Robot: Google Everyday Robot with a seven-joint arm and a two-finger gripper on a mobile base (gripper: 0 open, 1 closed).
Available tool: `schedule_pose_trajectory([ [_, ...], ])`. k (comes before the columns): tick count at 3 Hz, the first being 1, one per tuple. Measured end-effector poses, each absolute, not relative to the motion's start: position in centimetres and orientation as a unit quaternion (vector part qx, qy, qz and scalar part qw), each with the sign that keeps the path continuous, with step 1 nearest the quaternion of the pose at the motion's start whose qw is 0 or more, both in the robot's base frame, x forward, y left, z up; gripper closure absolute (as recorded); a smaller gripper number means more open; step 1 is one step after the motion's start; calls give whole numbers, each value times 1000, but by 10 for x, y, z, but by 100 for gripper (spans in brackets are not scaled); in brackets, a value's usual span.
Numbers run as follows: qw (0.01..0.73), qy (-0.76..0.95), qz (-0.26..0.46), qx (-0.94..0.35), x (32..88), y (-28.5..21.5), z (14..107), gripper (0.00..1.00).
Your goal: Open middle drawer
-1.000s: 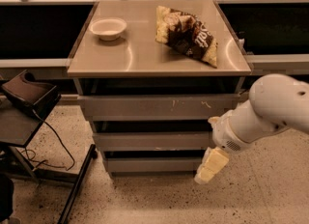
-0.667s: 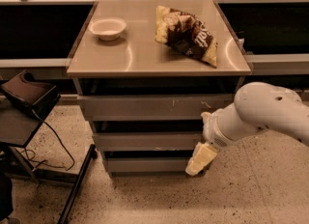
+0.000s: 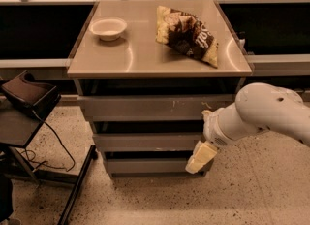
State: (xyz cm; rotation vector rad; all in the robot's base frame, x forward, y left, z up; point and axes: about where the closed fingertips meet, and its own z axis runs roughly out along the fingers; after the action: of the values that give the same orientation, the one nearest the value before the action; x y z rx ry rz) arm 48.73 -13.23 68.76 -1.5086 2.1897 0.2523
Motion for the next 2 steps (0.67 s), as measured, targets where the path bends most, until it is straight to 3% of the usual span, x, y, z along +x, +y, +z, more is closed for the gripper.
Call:
schedule_pose_trajectory([
  [2, 307, 818, 128, -470, 528, -140, 601, 0],
])
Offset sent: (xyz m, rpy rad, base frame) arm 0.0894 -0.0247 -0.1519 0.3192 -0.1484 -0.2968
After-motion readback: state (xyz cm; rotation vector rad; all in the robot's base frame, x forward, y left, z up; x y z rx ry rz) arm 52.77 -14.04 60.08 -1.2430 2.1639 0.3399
